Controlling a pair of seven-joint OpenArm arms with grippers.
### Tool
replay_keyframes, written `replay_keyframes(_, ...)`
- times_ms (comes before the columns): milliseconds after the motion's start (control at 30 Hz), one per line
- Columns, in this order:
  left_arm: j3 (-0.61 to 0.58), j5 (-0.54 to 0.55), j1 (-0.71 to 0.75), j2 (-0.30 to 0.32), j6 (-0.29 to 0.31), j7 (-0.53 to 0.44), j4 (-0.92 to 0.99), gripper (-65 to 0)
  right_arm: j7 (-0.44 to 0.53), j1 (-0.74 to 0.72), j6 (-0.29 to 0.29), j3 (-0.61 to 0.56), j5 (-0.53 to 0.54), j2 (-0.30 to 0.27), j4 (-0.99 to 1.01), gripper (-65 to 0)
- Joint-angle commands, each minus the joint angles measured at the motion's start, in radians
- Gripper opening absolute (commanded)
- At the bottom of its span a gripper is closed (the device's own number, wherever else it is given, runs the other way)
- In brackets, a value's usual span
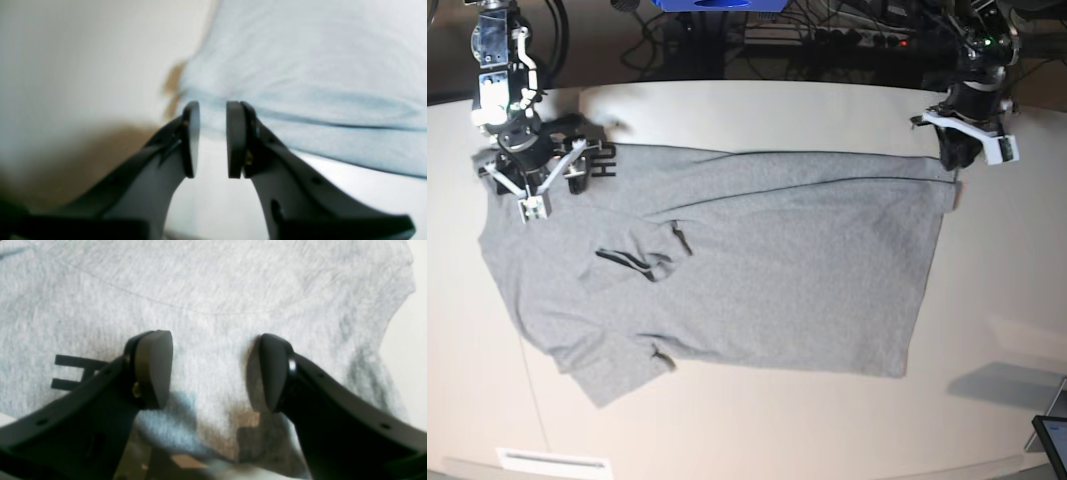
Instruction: Fold the T-shirt properly
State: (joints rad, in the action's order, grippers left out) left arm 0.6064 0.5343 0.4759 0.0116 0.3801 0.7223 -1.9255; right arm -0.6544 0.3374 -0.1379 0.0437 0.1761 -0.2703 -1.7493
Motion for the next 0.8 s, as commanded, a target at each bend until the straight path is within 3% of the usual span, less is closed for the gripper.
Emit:
replay_keyframes(0, 0.042, 0.073, -0.006, 0.014, -0.002, 0.003, -0.009, -53.1, -0.041, 0.006, -0.006, -0.001, -0.02, -0.007, 0.002, -26.4)
replay_keyframes(100, 0.139, 0.243, -0.052, 0.017, -0.003, 0.11, 0.033, -60.0, -0.041, 0.007, -0.006, -0.001, -0.02, -0.007, 0.002, -26.4)
replay_keyframes(233, 0.2, 0.274, -0.125, 0.017, -0.003, 0.194, 0.076, -64.7, -0.041, 0.012, -0.006, -0.003, -0.02, -0.007, 0.002, -26.4)
replay_keyframes(433, 0.209, 0.274, -0.202, 0.021, -0.005, 0.205, 0.149, -58.8, -0.041, 0.013, -0.006, -0.003, -0.02, -0.007, 0.002, -26.4)
replay_keyframes(600, 0.205, 0.274, -0.225, 0.026, -0.007, 0.205, 0.168, -41.8, -0.041, 0.015, -0.006, -0.003, -0.02, -0.007, 0.002, -26.4)
replay_keyframes(767, 0.208, 0.274, -0.251, 0.026, -0.007, 0.205, 0.197, -41.5, -0.041, 0.015, -0.006, -0.003, -0.02, -0.007, 0.002, -26.4)
